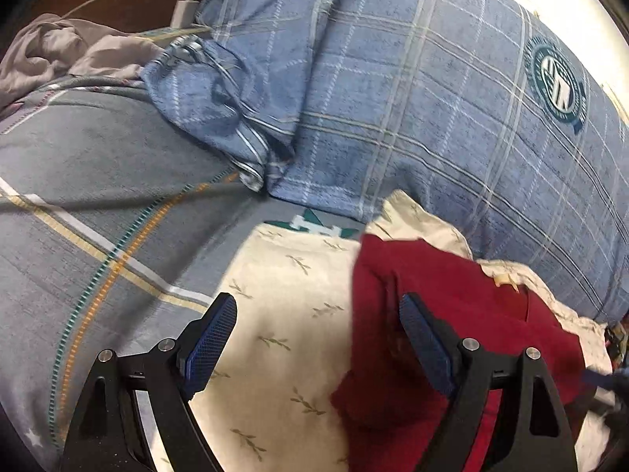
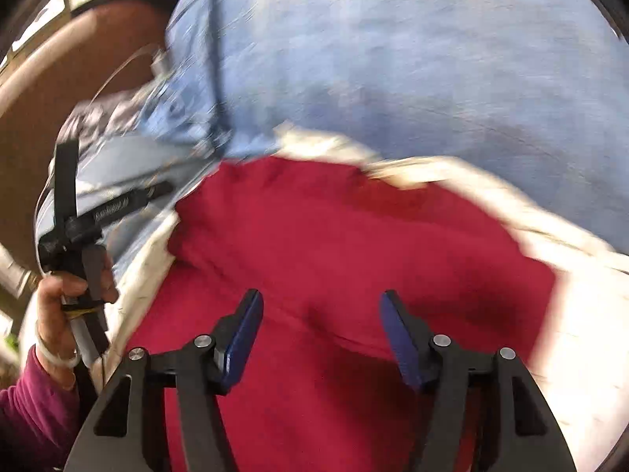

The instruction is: Fold small clothes

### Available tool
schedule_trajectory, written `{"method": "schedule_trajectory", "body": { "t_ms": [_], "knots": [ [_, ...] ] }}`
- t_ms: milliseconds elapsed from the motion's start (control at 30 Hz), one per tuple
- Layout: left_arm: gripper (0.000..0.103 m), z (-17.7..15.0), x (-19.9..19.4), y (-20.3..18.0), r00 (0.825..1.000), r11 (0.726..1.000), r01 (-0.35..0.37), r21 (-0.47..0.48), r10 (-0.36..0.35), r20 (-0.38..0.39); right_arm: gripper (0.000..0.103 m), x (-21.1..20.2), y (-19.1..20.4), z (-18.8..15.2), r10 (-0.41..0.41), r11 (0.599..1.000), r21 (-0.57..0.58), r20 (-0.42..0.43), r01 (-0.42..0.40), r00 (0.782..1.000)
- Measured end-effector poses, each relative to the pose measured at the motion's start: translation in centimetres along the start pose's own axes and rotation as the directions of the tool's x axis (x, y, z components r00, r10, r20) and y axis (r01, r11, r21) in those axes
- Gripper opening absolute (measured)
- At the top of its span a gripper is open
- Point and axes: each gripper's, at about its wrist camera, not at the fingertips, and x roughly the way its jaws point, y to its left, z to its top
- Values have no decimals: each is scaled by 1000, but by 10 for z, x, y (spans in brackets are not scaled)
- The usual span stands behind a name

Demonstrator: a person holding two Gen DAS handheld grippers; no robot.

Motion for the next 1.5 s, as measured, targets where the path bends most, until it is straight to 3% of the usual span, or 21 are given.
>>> {"method": "schedule_trajectory", "body": {
  "t_ms": [67,133,233,300,400,467,533,600,667,833,900,1033,1133,1267,1367,1433,1500],
  "knots": [
    [85,-2,3,-4,1000,1000,14,12,-14,-13,64,-27,-42,-13,-112,991,70,11,111,994],
    [85,-4,6,-11,1000,1000,12,29,-12,-20,66,-33,-67,-20,-166,978,125,-7,166,986],
    [85,-7,13,-21,999,998,5,64,-3,-38,63,-32,-89,-38,-184,971,141,-71,192,980],
    [85,-10,18,-26,999,997,-5,82,9,-47,61,-22,-81,-39,-166,978,119,-69,173,984],
    [85,-11,22,-31,998,995,-13,99,19,-57,43,-9,-73,-39,-159,982,100,-45,163,986],
    [85,-12,23,-34,998,995,-11,104,17,-56,12,-4,-66,-36,-202,978,54,-27,203,979],
    [85,-13,24,-35,998,994,-9,109,15,-59,9,-10,-64,-36,-241,970,10,-4,242,970],
    [85,-14,24,-36,998,994,-4,110,11,-65,8,-25,-66,-40,-242,970,9,19,242,970],
    [85,-15,24,-37,998,993,-2,118,10,-65,7,-34,-65,-54,-303,952,-37,21,304,953],
    [85,-22,30,-48,994,981,-42,189,61,-96,3,-18,-74,-94,-326,945,-33,-111,325,939],
    [85,-22,25,-49,995,981,-39,188,56,-86,5,-28,-80,-96,-284,957,34,-121,290,951],
    [85,-20,20,-46,996,985,-29,172,43,-78,13,-61,-94,-81,-246,949,196,-38,249,969],
    [85,-22,22,-46,995,984,-31,173,46,-84,15,-58,-89,-57,-230,954,200,10,223,973],
    [85,-22,25,-46,995,984,-37,177,52,-86,14,-18,-78,-33,-213,963,165,-21,214,977],
    [85,-20,25,-44,995,985,-30,168,46,-91,13,5,-79,-56,-197,961,176,-106,213,975],
    [85,-19,24,-44,995,985,-34,167,49,-84,12,-1,-76,-71,-192,967,158,-56,198,980],
    [85,-19,22,-45,996,983,-46,175,60,-72,12,-11,-77,-74,-167,971,163,-67,176,984]
  ]
}}
